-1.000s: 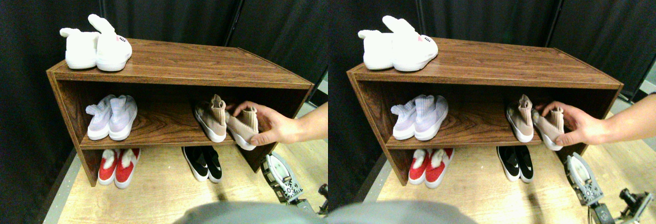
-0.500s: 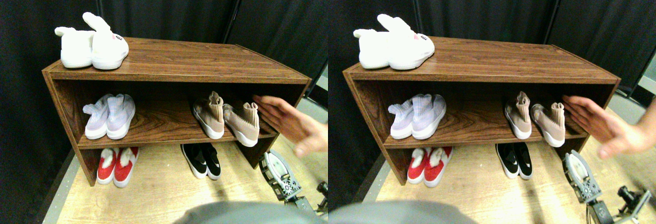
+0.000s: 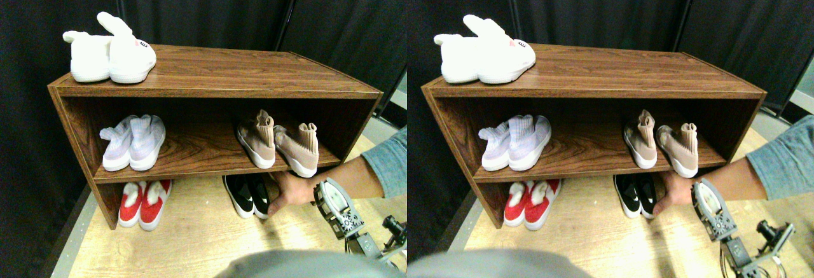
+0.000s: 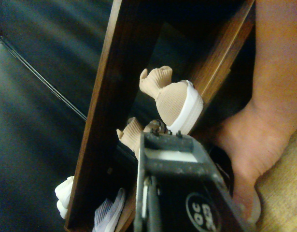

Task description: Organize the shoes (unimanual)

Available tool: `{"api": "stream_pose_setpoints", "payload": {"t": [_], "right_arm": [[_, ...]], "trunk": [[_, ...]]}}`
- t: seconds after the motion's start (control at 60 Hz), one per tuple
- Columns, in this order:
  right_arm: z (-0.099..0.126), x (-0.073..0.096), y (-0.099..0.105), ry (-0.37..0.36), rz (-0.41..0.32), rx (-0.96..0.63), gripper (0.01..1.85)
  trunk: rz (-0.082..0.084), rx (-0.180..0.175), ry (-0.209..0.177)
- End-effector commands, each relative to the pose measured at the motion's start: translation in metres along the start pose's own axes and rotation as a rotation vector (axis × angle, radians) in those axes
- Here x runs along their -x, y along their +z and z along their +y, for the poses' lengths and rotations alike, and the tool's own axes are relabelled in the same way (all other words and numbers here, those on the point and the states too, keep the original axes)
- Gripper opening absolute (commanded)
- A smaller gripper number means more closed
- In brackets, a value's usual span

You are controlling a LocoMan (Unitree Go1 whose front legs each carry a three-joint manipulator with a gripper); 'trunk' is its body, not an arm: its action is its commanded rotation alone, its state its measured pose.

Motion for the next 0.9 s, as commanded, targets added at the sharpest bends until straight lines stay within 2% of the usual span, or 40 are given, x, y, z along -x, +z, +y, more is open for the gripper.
{"api": "stream_pose_setpoints", "payload": {"t": [0.017, 0.3, 0.383, 0.417, 0.433, 0.467, 0.517, 0.533, 0.55, 0.583, 0.6, 0.683, 0.75, 0.9], "right_arm": [[0.008, -0.002, 0.000, 0.028, -0.013, 0.001, 0.06], [0.009, -0.001, 0.000, 0.032, -0.022, -0.015, 0.06], [0.013, 0.000, -0.001, 0.000, -0.012, -0.089, 0.06], [0.014, 0.001, -0.001, 0.004, -0.003, -0.084, 0.23], [0.014, 0.001, -0.001, 0.004, -0.003, -0.084, 0.23], [0.015, 0.002, -0.001, 0.004, 0.010, -0.075, 0.52], [0.016, 0.004, -0.002, 0.005, 0.029, -0.023, 1.31], [0.016, 0.005, -0.002, 0.004, 0.026, -0.017, 1.41], [0.016, 0.005, -0.002, 0.002, 0.030, -0.006, 1.60], [0.015, 0.003, -0.002, -0.003, 0.039, -0.002, 1.80], [0.014, 0.002, -0.002, -0.007, 0.039, -0.009, 1.85], [0.013, -0.002, -0.003, -0.014, 0.030, -0.003, 1.85], [0.011, -0.007, -0.002, -0.036, -0.008, 0.002, 1.85], [0.009, -0.013, 0.000, -0.046, -0.016, -0.002, 1.85]], "trunk": [[0.014, 0.016, 0.002], [0.014, 0.017, -0.004], [0.016, 0.019, -0.003], [0.014, 0.018, -0.003], [0.014, 0.018, -0.003], [0.014, 0.018, -0.003], [0.014, 0.018, -0.003], [0.014, 0.018, -0.003], [0.014, 0.018, -0.003], [0.014, 0.018, -0.003], [0.017, 0.020, -0.006], [0.016, 0.020, -0.006], [0.019, 0.019, -0.005], [0.020, 0.017, -0.004]]}}
